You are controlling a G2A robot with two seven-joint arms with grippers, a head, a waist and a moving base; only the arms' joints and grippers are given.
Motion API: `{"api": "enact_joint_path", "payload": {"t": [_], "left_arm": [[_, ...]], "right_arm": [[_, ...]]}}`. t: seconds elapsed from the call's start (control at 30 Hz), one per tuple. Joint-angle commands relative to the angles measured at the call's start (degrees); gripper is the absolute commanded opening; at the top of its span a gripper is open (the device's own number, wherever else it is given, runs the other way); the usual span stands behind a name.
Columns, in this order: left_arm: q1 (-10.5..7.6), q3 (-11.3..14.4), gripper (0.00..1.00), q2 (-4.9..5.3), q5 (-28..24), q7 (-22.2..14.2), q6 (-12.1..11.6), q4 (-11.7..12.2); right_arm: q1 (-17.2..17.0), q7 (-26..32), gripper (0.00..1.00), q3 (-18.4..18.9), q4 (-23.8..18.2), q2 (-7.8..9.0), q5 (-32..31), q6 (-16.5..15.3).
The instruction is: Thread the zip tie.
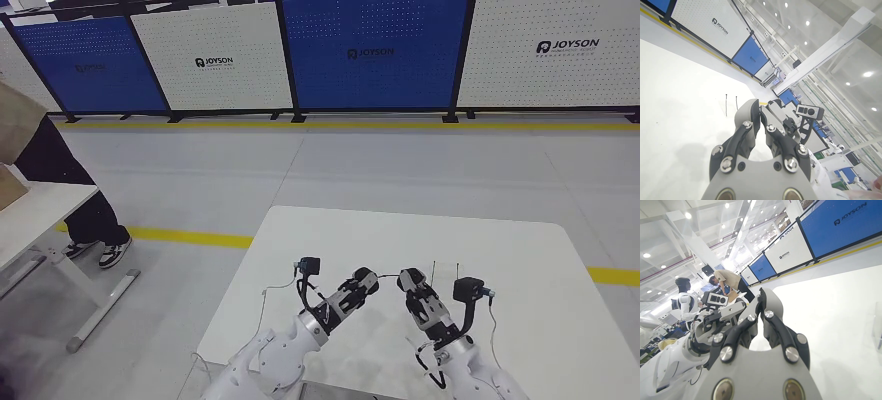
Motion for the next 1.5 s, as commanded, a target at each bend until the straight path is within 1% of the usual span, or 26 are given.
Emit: {"api": "enact_joint_path", "payload": {"t": [0.0,0.13,0.2,0.4,0.43,0.47,0.5,0.57,0.63,0.67,0.7,0.73,0.8,1.23,1.47], "left_arm": [[-0.02,0.16,1.00,-0.01,1.95,1.21,0.40,-0.06],[0.05,0.98,1.00,-0.13,4.62,3.16,1.05,0.06],[-0.04,1.30,0.94,-0.17,5.08,3.27,1.23,0.16],[-0.31,1.86,0.66,-0.21,5.67,2.83,1.42,0.26],[-0.38,1.97,0.65,-0.22,5.71,2.78,1.47,0.27],[-0.44,2.04,0.61,-0.23,5.71,2.75,1.50,0.29],[-0.49,2.11,0.53,-0.25,5.71,2.75,1.55,0.30],[-0.60,2.24,0.45,-0.27,5.71,2.73,1.60,0.33],[-0.67,2.28,0.33,-0.27,5.74,2.72,1.64,0.37],[-0.69,2.29,0.30,-0.28,5.75,2.76,1.68,0.38],[-0.70,2.29,0.25,-0.28,5.76,2.80,1.73,0.38],[-0.72,2.27,0.11,-0.28,5.77,2.82,1.77,0.39],[-0.70,2.18,0.00,-0.26,5.74,2.85,1.81,0.40],[-0.56,1.95,0.00,-0.17,5.36,2.59,1.38,0.64],[-0.39,2.06,0.00,-0.13,5.31,2.55,0.79,0.39]], "right_arm": [[-0.22,-0.19,0.00,0.19,-0.17,0.02,-0.22,0.01],[-0.55,-0.43,0.00,0.45,-0.51,0.05,-0.61,-0.02],[-0.77,-0.50,0.00,0.50,-0.79,0.07,-0.98,-0.12],[-1.20,-0.64,0.00,0.62,-1.31,0.11,-1.96,-0.09],[-1.28,-0.66,0.00,0.64,-1.40,0.11,-2.20,-0.08],[-1.32,-0.65,0.00,0.64,-1.47,0.12,-2.37,-0.09],[-1.37,-0.63,0.00,0.63,-1.54,0.13,-2.57,-0.14],[-1.49,-0.64,0.00,0.64,-1.67,0.14,-2.89,-0.34],[-1.53,-0.62,0.00,0.68,-1.72,0.16,-3.15,-0.57],[-1.55,-0.64,0.00,0.70,-1.74,0.17,-3.29,-0.65],[-1.57,-0.65,0.00,0.69,-1.76,0.17,-3.38,-0.69],[-1.58,-0.67,0.00,0.67,-1.78,0.16,-3.44,-0.71],[-1.57,-0.71,0.00,0.59,-1.81,0.14,-3.51,-0.70],[-1.35,-1.39,0.00,0.15,-1.43,-0.08,-3.33,-0.51],[-1.20,-0.66,0.00,-0.05,-1.25,-0.12,-3.39,-0.73]]}}
